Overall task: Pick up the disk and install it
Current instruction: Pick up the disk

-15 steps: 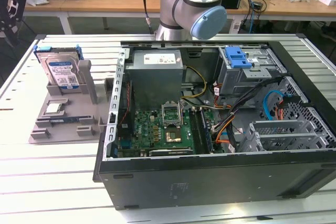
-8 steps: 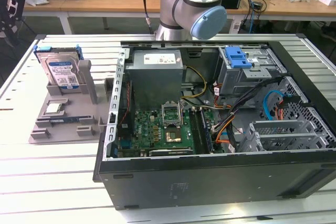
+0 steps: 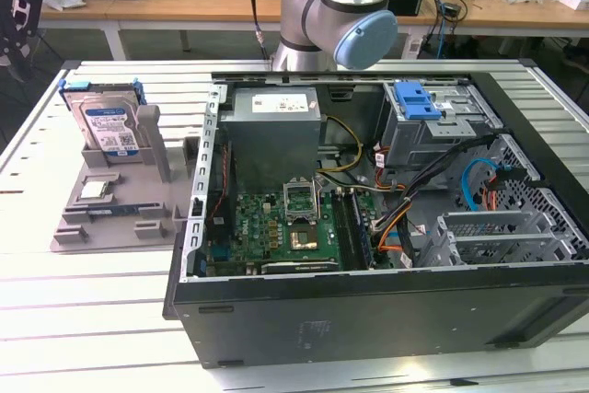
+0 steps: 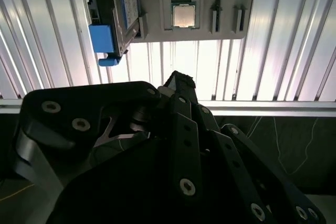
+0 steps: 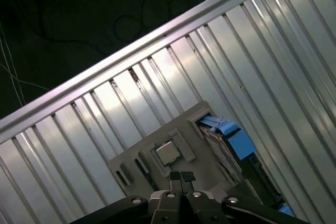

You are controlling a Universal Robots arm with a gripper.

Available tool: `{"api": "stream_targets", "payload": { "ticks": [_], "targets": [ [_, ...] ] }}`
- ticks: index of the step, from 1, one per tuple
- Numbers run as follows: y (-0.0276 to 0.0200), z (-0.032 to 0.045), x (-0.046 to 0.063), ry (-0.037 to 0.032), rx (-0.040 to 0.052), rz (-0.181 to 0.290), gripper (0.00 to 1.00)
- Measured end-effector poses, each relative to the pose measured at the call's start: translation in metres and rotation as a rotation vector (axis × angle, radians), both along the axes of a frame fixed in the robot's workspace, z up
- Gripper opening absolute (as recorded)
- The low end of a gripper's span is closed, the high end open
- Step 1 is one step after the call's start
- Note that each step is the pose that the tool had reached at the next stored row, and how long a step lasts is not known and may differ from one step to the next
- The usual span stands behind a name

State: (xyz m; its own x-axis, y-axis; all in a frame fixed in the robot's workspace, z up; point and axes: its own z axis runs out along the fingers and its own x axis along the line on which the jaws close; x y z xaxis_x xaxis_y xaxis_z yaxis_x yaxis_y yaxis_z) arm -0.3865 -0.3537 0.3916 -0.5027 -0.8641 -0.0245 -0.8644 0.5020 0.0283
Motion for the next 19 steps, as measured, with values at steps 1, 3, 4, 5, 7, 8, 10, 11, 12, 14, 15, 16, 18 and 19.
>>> {"api": "stream_targets", "payload": {
  "ticks": [1, 3, 4, 5, 7, 8, 10, 11, 12, 14, 15, 16, 18, 19],
  "targets": [
    [0.0, 0.0, 0.0, 0.0, 0.0, 0.006, 0.11],
    [0.0, 0.0, 0.0, 0.0, 0.0, 0.021, 0.11],
    [0.0, 0.0, 0.0, 0.0, 0.0, 0.028, 0.11],
    [0.0, 0.0, 0.0, 0.0, 0.0, 0.034, 0.11],
    [0.0, 0.0, 0.0, -0.0001, 0.0, 0.052, 0.11],
    [0.0, 0.0, 0.0, 0.0, 0.0, 0.059, 0.11],
    [0.0, 0.0, 0.0, -0.0001, 0.0001, 0.072, 0.11],
    [0.0, 0.0, 0.0, -0.0001, 0.0, 0.08, 0.11],
    [0.0, 0.0, 0.0, 0.0, 0.0, 0.085, 0.11],
    [0.0, 0.0, 0.0, 0.0, 0.0, 0.11, 0.11],
    [0.0, 0.0, 0.0, 0.0, 0.0, 0.122, 0.11],
    [0.0, 0.0, 0.0, 0.0, 0.0, 0.128, 0.11],
    [0.0, 0.0, 0.0, 0.0, 0.0, 0.144, 0.11],
    [0.0, 0.0, 0.0, 0.0001, 0.0, 0.157, 0.11]
  ]
}}
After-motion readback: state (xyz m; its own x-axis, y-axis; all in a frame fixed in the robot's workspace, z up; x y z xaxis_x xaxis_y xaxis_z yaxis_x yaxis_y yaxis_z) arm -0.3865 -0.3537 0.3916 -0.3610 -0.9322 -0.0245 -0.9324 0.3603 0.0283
